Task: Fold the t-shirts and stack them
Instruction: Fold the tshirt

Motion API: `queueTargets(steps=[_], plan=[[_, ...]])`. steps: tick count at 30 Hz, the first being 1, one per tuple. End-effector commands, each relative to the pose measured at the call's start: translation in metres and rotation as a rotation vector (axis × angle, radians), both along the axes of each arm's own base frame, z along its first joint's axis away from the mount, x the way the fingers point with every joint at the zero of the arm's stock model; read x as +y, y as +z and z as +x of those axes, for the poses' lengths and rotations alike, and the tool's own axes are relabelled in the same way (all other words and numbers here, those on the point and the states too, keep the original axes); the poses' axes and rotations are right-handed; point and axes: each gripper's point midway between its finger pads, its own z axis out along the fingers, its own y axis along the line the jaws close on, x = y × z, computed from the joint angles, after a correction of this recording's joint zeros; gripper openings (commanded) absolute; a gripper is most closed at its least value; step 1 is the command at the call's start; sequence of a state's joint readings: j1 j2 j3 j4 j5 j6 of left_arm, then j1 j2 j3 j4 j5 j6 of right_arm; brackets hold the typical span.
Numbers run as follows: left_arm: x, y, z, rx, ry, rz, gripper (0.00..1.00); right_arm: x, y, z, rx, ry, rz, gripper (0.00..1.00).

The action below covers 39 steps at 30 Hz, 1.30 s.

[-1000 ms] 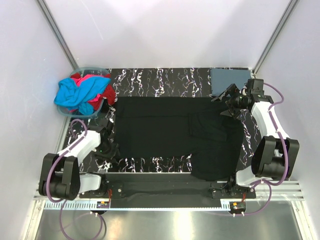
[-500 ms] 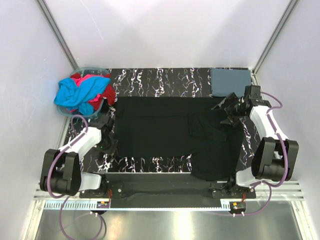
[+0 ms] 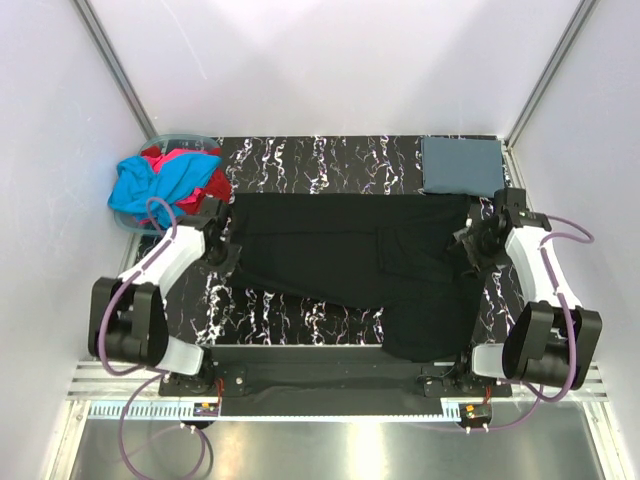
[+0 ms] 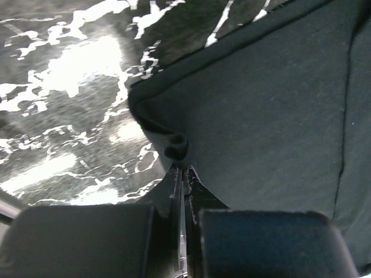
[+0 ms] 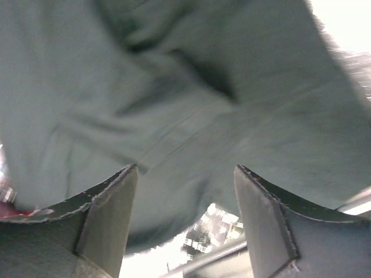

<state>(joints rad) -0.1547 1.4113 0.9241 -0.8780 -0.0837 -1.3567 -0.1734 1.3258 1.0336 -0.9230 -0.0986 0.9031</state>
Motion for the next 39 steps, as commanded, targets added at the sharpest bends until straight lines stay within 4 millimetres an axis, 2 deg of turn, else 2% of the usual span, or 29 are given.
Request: queueTargets(steps=[1, 3, 9, 14, 21, 24, 27, 28, 30, 31, 33, 34, 35, 38, 39], plan=[[-0.010, 0.008, 0.020, -0.035, -0.052, -0.037, 0.00, -0.032, -0.023, -0.019, 0.104, -0.162, -0.143, 0.73], [-0.014, 0.010, 0.028, -0.052, -0.056, -0.058, 0.00, -0.033, -0.032, -0.017, 0.118, -0.176, -0.142, 0.68], [-0.019, 0.024, 0.063, -0.094, -0.046, -0.101, 0.00, -0.041, -0.053, -0.012, 0.189, -0.172, -0.180, 0.60], [-0.020, 0.018, 0.077, -0.068, -0.054, -0.114, 0.00, -0.041, -0.073, -0.022, 0.264, -0.233, -0.148, 0.57], [-0.023, 0.026, 0.110, -0.099, -0.080, -0.159, 0.00, -0.055, -0.073, -0.020, 0.276, -0.286, -0.188, 0.56], [-0.024, 0.025, 0.113, -0.094, -0.080, -0.173, 0.00, -0.049, -0.066, -0.024, 0.261, -0.226, -0.167, 0.50], [-0.025, 0.017, 0.111, -0.072, -0.078, -0.183, 0.00, -0.037, -0.044, -0.024, 0.183, -0.184, -0.141, 0.50], [-0.025, 0.013, 0.111, -0.064, -0.077, -0.186, 0.00, -0.024, -0.032, -0.021, 0.129, -0.146, -0.121, 0.50], [-0.030, 0.009, 0.113, -0.067, -0.083, -0.208, 0.00, -0.006, -0.026, -0.021, 0.103, -0.109, -0.098, 0.51], [-0.032, 0.008, 0.114, -0.066, -0.085, -0.220, 0.00, 0.012, -0.028, -0.025, 0.106, -0.064, -0.059, 0.51], [-0.038, 0.005, 0.114, -0.058, -0.099, -0.256, 0.00, 0.036, -0.036, -0.035, 0.142, -0.020, 0.009, 0.50], [-0.039, 0.005, 0.115, -0.058, -0.105, -0.259, 0.00, 0.041, -0.038, -0.039, 0.150, -0.005, 0.016, 0.48], [-0.039, 0.005, 0.114, -0.057, -0.114, -0.260, 0.00, 0.062, -0.040, -0.046, 0.160, 0.050, 0.015, 0.48], [-0.038, 0.006, 0.115, -0.073, -0.134, -0.250, 0.00, 0.086, -0.048, -0.068, 0.190, 0.053, 0.051, 0.49], [-0.036, 0.005, 0.115, -0.074, -0.136, -0.249, 0.00, 0.088, -0.055, -0.076, 0.207, 0.038, 0.066, 0.49]])
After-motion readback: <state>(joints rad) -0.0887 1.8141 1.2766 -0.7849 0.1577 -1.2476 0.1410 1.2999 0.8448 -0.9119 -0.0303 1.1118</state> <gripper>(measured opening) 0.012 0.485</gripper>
